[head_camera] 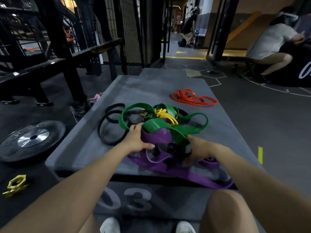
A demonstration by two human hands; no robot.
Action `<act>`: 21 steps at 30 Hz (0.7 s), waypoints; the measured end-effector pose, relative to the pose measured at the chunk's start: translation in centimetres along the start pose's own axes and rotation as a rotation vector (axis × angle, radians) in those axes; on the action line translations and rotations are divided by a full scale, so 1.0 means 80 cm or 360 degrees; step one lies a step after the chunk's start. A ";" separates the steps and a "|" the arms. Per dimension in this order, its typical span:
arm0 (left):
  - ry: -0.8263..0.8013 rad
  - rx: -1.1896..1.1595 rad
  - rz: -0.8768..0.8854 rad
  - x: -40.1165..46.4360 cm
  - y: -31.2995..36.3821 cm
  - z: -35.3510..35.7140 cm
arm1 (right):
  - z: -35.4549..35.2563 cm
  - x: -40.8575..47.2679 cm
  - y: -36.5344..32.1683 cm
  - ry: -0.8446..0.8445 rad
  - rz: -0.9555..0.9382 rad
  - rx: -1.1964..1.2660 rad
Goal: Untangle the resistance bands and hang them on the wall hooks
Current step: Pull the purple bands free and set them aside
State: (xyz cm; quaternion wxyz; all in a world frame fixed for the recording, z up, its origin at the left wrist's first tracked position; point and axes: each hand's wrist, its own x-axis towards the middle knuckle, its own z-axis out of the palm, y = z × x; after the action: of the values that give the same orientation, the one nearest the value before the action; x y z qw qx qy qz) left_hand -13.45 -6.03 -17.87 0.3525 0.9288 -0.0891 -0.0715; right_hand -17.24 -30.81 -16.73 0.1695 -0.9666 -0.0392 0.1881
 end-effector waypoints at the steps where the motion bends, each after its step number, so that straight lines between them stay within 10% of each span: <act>1: 0.0087 0.0003 -0.0055 -0.002 0.004 0.007 | 0.005 -0.001 -0.002 0.0026 0.0005 -0.0111; 6: 0.0273 0.0037 -0.0424 -0.009 -0.004 0.015 | 0.013 0.004 0.002 0.0214 0.0025 -0.0209; 21: 0.1038 -0.0098 -0.0095 0.033 0.035 -0.173 | -0.114 0.027 -0.087 0.1191 -0.0156 0.0241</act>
State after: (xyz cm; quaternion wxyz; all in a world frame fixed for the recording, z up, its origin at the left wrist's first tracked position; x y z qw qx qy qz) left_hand -8.46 0.22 -5.91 0.3883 0.8938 0.0579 0.2166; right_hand -11.88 -26.87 -7.12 0.2517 -0.9502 -0.0066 -0.1837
